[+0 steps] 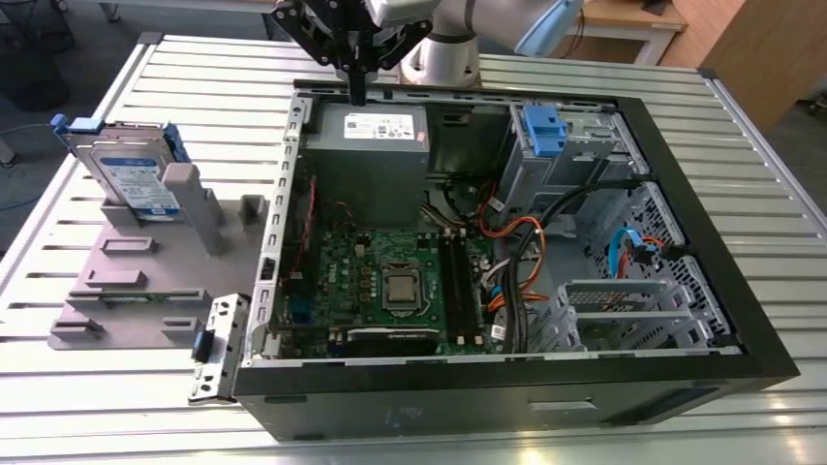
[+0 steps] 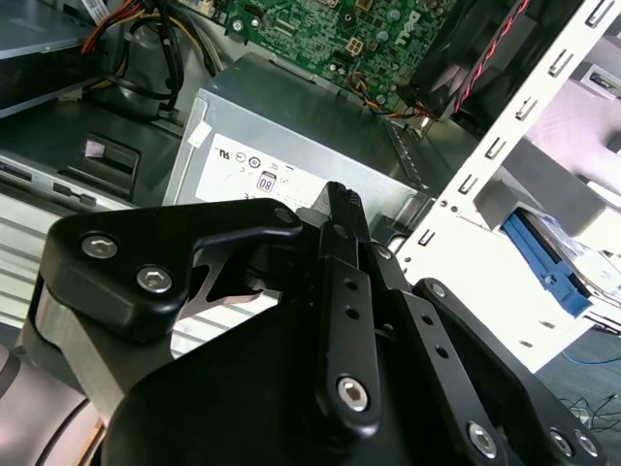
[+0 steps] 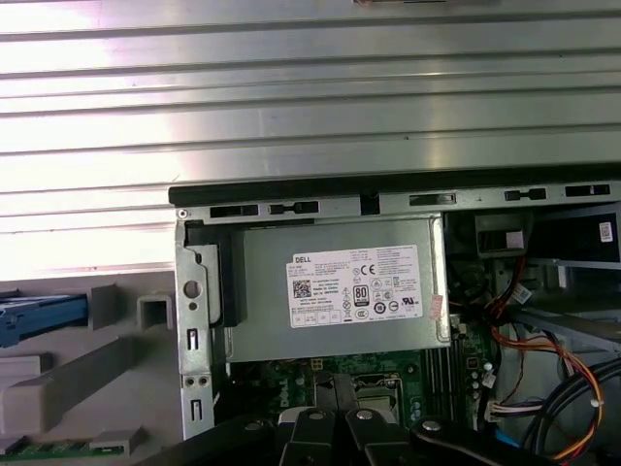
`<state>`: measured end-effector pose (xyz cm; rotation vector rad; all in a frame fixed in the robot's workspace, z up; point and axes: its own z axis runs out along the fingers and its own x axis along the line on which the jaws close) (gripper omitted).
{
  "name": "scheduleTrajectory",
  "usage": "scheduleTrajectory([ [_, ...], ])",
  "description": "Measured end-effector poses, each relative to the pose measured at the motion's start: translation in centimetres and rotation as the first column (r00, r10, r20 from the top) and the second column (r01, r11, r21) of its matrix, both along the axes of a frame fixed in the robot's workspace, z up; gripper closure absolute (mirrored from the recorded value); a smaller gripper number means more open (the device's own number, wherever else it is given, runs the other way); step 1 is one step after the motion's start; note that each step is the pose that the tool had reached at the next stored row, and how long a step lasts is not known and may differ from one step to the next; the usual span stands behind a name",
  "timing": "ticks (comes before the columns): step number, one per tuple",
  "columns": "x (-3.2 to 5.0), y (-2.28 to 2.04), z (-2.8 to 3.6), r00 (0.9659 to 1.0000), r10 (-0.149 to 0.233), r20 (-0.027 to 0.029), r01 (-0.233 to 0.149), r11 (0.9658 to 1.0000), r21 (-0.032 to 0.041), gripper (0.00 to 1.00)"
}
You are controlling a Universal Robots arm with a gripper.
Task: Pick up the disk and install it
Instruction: 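Reach for the disk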
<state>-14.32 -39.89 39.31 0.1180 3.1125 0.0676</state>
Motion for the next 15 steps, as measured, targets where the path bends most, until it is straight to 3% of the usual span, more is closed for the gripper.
scheduleTrajectory([
  [15, -0.36, 0.0, 0.0, 1.0, 0.0, 0.0, 0.0, 1.0, 0.0, 0.89],
])
